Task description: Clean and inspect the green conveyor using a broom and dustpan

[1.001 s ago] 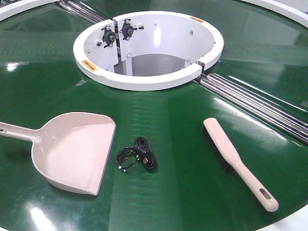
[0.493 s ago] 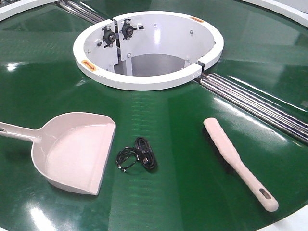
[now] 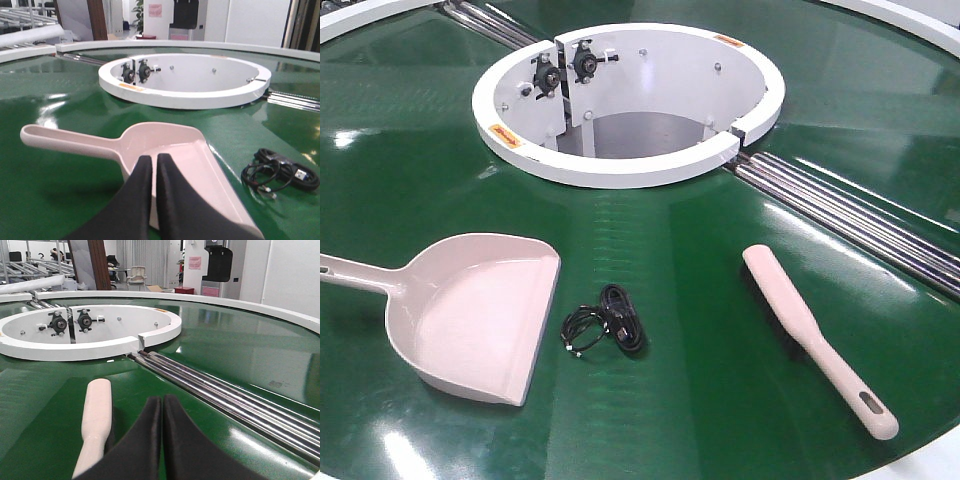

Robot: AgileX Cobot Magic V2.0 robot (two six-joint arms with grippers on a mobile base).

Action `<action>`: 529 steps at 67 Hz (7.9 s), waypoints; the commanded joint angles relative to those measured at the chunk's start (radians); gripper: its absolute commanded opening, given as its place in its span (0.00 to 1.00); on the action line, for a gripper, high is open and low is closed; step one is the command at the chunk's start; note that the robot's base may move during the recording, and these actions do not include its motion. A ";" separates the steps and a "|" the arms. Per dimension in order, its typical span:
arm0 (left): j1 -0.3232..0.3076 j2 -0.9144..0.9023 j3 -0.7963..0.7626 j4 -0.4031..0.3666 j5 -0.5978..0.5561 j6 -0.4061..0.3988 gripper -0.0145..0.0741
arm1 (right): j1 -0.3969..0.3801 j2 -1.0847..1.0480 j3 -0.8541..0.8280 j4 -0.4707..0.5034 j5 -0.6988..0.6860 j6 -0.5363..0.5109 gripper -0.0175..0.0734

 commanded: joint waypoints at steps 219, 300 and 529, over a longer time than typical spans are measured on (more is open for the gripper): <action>-0.004 1.623 -1.286 0.275 0.821 1.221 0.76 | -0.004 -0.019 0.012 -0.008 -0.075 -0.003 0.18; 0.067 1.786 -1.286 0.224 0.723 1.426 0.72 | -0.004 -0.018 0.012 -0.008 -0.071 -0.003 0.18; -0.056 1.729 -1.287 0.395 0.910 1.143 0.16 | -0.004 -0.018 0.012 -0.008 -0.071 -0.003 0.18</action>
